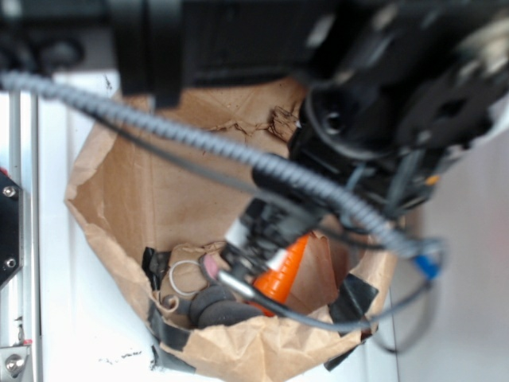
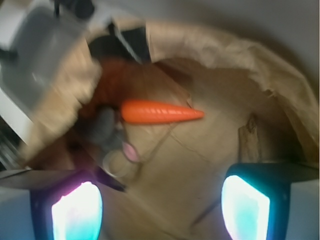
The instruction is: Grab the wood chip.
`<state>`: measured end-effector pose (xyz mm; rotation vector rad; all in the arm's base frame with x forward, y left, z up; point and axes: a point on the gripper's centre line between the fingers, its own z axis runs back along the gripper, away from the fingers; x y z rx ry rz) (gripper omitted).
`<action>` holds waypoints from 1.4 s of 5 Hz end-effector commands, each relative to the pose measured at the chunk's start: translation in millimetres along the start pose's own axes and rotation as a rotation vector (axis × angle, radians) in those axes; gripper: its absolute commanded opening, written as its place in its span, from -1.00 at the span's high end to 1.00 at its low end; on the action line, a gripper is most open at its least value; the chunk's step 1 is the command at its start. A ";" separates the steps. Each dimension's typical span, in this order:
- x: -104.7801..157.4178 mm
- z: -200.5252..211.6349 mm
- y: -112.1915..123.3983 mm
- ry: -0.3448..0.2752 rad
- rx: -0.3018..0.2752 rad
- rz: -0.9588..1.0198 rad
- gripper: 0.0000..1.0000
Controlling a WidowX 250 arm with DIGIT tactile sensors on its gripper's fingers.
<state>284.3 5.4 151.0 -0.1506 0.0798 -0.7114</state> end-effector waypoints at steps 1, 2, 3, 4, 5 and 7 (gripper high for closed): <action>-4.2 -33.1 9.3 -0.001 0.136 -0.204 -1.00; 3.5 -43.0 33.5 -0.020 0.174 -0.190 -1.00; 12.8 -58.0 71.8 0.018 0.179 -0.136 -1.00; 12.4 -75.1 72.8 0.046 0.184 -0.144 -1.00; 12.4 -75.1 72.8 0.046 0.184 -0.144 -1.00; 12.4 -75.1 72.8 0.046 0.184 -0.144 -1.00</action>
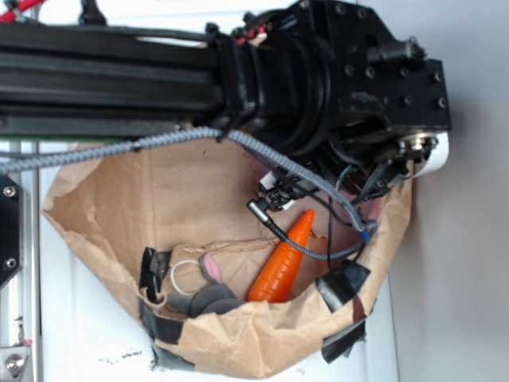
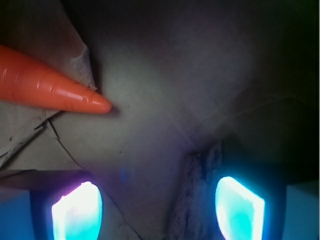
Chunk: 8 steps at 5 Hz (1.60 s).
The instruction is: Grab the wood chip.
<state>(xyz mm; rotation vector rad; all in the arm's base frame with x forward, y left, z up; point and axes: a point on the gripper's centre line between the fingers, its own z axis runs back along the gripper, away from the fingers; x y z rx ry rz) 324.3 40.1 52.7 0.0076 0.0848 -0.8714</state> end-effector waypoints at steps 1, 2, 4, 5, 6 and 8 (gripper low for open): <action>5.4 -20.9 11.1 0.002 0.101 0.025 -1.00; 11.1 -42.7 17.9 0.037 0.059 0.002 -1.00; 18.7 -41.0 26.7 0.029 0.062 0.002 1.00; 15.5 -28.3 33.5 0.001 0.067 0.019 1.00; 6.8 0.0 33.7 -0.066 0.089 0.014 1.00; -21.1 49.3 -10.8 -0.126 0.113 -0.149 1.00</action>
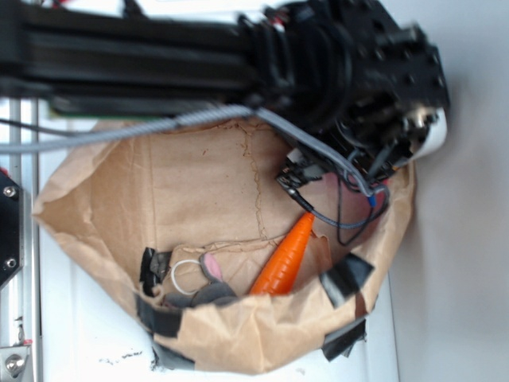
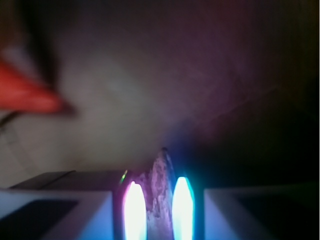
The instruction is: Grab the wood chip.
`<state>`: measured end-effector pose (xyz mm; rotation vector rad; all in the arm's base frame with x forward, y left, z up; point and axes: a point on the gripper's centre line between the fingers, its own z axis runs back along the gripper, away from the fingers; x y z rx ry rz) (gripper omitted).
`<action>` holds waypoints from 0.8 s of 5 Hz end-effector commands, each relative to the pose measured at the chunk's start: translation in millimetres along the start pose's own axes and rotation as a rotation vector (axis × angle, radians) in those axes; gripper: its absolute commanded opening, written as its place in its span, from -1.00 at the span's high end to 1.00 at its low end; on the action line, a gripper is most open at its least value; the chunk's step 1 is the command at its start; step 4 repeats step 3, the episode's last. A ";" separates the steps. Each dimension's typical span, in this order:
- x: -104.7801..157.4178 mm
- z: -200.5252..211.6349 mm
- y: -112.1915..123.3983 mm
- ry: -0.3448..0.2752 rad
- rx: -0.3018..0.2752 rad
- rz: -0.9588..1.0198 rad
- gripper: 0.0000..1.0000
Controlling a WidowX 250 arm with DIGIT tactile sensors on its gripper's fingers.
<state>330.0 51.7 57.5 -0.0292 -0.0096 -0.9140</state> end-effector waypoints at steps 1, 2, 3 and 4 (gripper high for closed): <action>-23.2 74.3 -56.5 -0.008 0.083 -0.143 1.00; -32.3 99.5 -73.3 -0.008 0.066 -0.131 1.00; -32.0 124.3 -91.8 0.075 0.019 -0.018 1.00; -32.0 124.3 -91.8 0.075 0.019 -0.018 1.00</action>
